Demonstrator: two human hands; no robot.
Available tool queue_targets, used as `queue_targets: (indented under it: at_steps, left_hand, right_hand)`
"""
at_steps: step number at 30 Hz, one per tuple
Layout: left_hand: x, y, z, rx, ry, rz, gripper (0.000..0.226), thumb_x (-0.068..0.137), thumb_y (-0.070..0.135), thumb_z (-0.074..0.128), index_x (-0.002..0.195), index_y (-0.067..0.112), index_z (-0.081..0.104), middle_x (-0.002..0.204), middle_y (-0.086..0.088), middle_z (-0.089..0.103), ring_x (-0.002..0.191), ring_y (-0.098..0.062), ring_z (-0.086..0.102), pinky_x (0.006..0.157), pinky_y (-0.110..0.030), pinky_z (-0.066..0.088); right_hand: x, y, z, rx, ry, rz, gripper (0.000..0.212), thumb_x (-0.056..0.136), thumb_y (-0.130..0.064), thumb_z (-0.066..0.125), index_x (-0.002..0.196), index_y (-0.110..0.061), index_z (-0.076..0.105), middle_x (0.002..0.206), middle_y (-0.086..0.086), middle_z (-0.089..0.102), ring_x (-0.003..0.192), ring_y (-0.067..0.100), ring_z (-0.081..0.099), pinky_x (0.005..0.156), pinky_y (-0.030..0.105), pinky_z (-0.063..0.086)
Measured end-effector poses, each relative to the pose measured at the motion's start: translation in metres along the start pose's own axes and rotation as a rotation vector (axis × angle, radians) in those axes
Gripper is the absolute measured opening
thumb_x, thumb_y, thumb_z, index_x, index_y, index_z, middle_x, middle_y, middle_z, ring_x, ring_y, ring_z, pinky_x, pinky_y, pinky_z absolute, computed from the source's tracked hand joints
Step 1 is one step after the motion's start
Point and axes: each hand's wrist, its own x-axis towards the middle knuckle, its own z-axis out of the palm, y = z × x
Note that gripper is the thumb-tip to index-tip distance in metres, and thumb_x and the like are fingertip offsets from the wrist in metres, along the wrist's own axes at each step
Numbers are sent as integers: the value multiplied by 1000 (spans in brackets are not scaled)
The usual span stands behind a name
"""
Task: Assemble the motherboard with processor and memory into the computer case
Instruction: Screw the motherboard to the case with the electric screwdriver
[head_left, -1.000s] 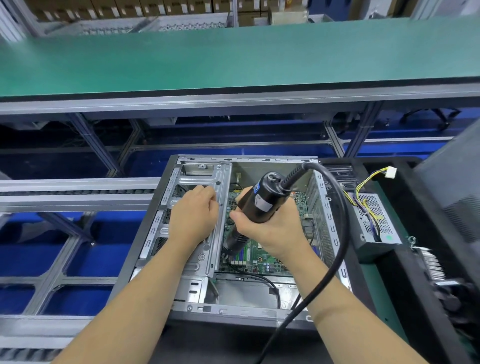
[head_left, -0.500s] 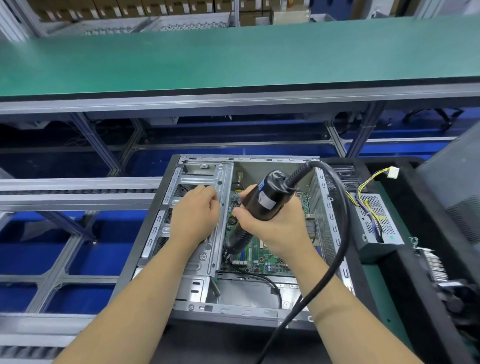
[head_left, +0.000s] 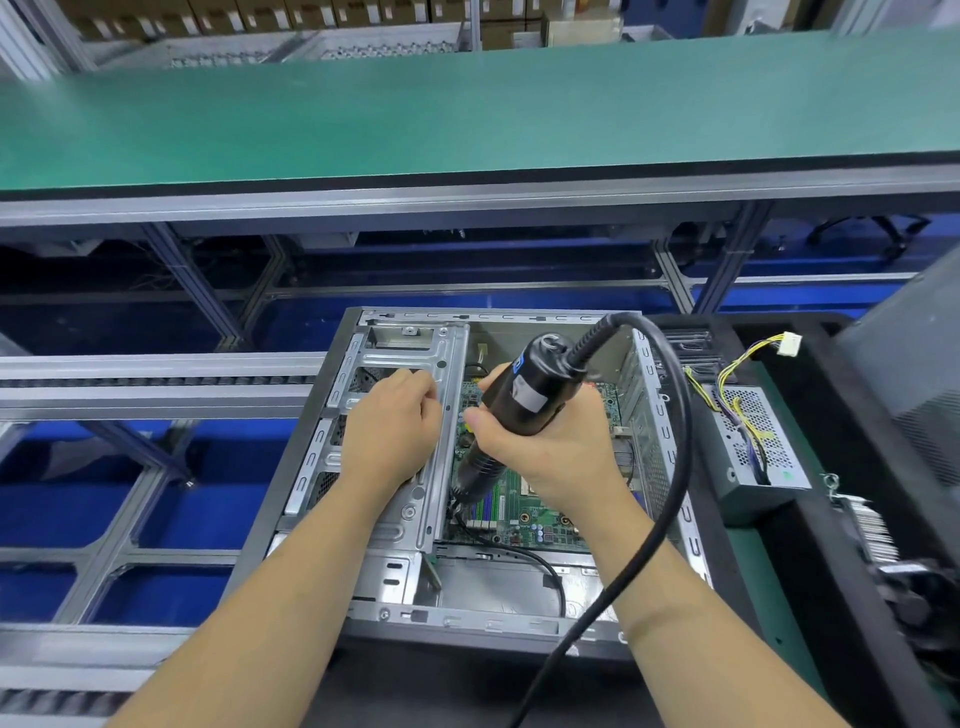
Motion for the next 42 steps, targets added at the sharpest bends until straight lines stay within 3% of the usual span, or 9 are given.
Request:
queue_targets:
  at_steps: [2, 5, 9, 14, 23, 29, 31, 36, 42]
  left_hand:
    - [0, 0, 0, 0, 5, 3, 10, 87, 17, 46, 79, 21, 52, 76, 7, 52, 71, -17, 48, 54, -31, 31]
    - [0, 0, 0, -3, 9, 7, 10, 88, 16, 47, 79, 20, 52, 76, 7, 52, 71, -18, 48, 55, -32, 35]
    - [0, -1, 0, -4, 9, 12, 10, 88, 17, 48, 80, 19, 53, 76, 7, 52, 72, -18, 48, 55, -32, 34]
    - [0, 0, 1, -6, 19, 14, 10, 87, 17, 48, 79, 19, 53, 76, 6, 52, 72, -19, 48, 55, -31, 32]
    - [0, 0, 1, 5, 14, 14, 10, 88, 18, 46, 80, 21, 52, 76, 7, 52, 71, -18, 49, 53, -30, 31]
    - [0, -2, 2, 10, 19, 19, 11, 89, 17, 47, 80, 19, 53, 75, 7, 52, 70, -18, 49, 52, -31, 33]
    - [0, -2, 2, 14, 20, 18, 11, 89, 17, 48, 80, 19, 54, 76, 7, 52, 70, -18, 49, 53, -31, 36]
    - [0, -3, 2, 20, 19, 19, 12, 90, 18, 48, 79, 21, 52, 74, 8, 51, 69, -17, 48, 51, -30, 31]
    - [1, -2, 2, 19, 24, 18, 12, 90, 18, 48, 78, 21, 52, 73, 8, 50, 68, -17, 48, 50, -29, 30]
  right_hand:
    - [0, 1, 0, -11, 12, 9, 27, 74, -33, 78, 85, -13, 63, 77, 5, 66, 70, 20, 64, 70, 41, 55]
    - [0, 1, 0, -8, 12, 17, 26, 74, -33, 78, 86, -15, 64, 77, 3, 66, 69, 12, 63, 70, 41, 56]
    - [0, 2, -2, -27, 19, 15, 26, 74, -35, 78, 84, -15, 65, 76, 3, 67, 72, 22, 65, 70, 42, 57]
    - [-1, 1, -1, -11, 16, -1, 25, 74, -34, 77, 82, -14, 63, 77, 4, 66, 67, 13, 62, 68, 33, 54]
    - [-3, 0, 0, 58, 23, 17, 23, 74, -28, 78, 84, -13, 64, 77, 6, 66, 69, 9, 61, 69, 37, 56]
    - [-3, 0, -1, 67, 49, 22, 25, 74, -30, 78, 81, -10, 65, 77, 9, 66, 72, 27, 63, 71, 43, 56]
    - [-3, 1, -2, 58, 61, 21, 24, 74, -31, 78, 82, -12, 65, 77, 6, 66, 73, 28, 63, 71, 39, 56]
    - [-3, 4, -2, 64, 65, 19, 20, 74, -31, 79, 84, -19, 67, 77, 0, 68, 71, 9, 64, 71, 30, 57]
    - [-3, 3, -3, 63, 64, 4, 18, 75, -30, 79, 83, -20, 67, 77, -2, 69, 70, 9, 64, 69, 24, 57]
